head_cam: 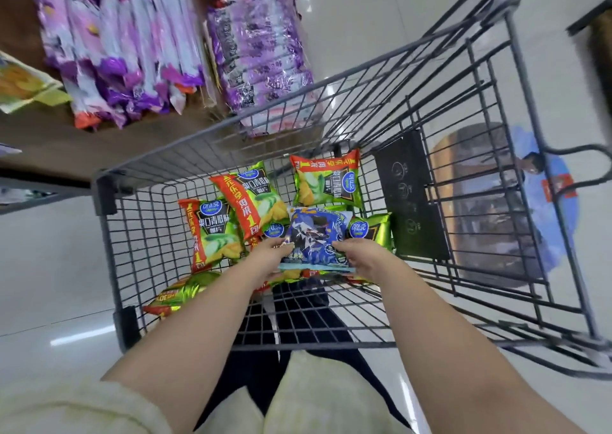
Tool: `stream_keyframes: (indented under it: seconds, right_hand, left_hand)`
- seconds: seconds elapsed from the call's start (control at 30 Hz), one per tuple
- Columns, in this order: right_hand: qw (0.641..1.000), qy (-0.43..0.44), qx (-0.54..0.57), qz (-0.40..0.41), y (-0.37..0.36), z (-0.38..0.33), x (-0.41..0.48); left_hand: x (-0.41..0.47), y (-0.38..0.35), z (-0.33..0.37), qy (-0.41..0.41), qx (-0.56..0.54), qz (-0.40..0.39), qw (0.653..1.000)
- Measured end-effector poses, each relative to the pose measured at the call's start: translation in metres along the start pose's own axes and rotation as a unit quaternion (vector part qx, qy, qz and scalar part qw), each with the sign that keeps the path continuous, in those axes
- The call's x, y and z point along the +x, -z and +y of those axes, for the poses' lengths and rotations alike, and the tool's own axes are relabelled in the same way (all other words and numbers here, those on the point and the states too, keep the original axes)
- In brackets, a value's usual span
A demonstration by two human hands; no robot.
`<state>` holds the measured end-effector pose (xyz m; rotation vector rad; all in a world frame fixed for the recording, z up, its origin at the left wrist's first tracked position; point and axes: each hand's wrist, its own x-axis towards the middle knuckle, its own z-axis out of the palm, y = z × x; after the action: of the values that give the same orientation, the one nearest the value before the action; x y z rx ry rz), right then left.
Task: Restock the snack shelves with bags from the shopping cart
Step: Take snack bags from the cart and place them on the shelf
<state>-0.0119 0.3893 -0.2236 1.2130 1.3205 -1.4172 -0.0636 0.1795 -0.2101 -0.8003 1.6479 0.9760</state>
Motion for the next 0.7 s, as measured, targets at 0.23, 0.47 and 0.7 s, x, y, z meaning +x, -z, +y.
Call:
stream_keyframes:
  seconds: [0.23,0.47,0.7]
  right_hand:
    - [0.995,0.072,0.019,-0.062,-0.030,-0.014,-0.063]
    - [0.976,0.197,0.010,-0.093,-0.117,-0.043,-0.118]
    - [0.924,0.331,-0.068,-0.179,-0.287,-0.054,-0.174]
  left_hand:
    - [-0.063,0.057,-0.013,-0.095,-0.075,0.001,0.993]
    - [-0.121,0.144,-0.047,-0.204,-0.168,0.039,0.964]
    - [-0.183,0.269,-0.149,-0.299,-0.263,0.102,0.911]
